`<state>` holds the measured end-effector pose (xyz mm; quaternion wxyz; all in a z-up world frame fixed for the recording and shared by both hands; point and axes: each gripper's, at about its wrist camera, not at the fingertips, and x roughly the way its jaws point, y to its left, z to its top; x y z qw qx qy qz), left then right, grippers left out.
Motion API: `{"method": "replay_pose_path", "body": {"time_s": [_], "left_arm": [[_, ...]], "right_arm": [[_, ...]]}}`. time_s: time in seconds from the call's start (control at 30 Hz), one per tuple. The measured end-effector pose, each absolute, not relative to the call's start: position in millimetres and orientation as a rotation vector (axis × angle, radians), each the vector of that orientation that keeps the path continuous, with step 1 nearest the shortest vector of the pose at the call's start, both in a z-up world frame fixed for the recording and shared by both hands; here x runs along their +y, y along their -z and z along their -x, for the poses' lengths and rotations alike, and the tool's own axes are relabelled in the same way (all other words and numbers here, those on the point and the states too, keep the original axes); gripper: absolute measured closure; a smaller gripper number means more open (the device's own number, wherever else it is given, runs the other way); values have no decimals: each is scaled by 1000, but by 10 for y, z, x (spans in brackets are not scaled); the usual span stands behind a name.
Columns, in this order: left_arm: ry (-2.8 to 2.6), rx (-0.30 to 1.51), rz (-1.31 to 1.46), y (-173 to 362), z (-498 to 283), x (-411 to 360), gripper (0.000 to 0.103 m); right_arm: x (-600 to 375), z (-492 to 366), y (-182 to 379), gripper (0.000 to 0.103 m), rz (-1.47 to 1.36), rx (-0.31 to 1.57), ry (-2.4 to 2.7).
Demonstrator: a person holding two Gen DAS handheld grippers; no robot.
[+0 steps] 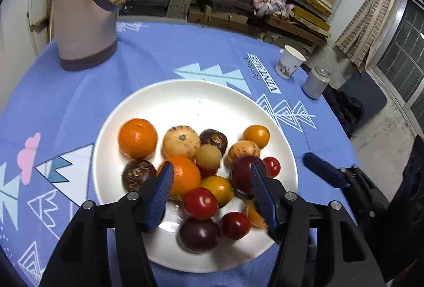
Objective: Organize fruits
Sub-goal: 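Carry the plum and tan fruit over the plate and open both tools, then grasp a pale pepino melon with the right tool while the left tool grasps another pepino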
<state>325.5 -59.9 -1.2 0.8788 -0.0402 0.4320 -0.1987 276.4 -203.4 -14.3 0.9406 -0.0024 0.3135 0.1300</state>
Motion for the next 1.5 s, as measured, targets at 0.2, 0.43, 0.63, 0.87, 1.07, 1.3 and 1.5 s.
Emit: {"method": "replay_pose_path", "body": {"time_s": [0.2, 0.43, 0.63, 0.87, 1.07, 1.3, 1.5], "left_arm": [[394, 872, 26, -34, -3077, -538, 42], [353, 848, -38, -9, -2804, -499, 38], [348, 831, -56, -18, -2551, -440, 36], [336, 838, -64, 20, -2348, -375, 35], [328, 835, -62, 19, -2215, -292, 34], [311, 855, -41, 75, -2159, -170, 34], [332, 890, -31, 176, -2125, -149, 34]], "right_arm": [[-2135, -2561, 130, 25, 18, 637, -245], [-2207, -2195, 150, 24, -4, 653, -258], [-2024, -1726, 283, 24, 10, 710, -385], [-1772, -1440, 527, 24, 46, 771, -439], [-1566, -1385, 587, 29, 88, 794, -465], [-1438, -1411, 661, 48, 118, 829, -486], [-1428, -1464, 705, 60, 128, 855, -459]]}}
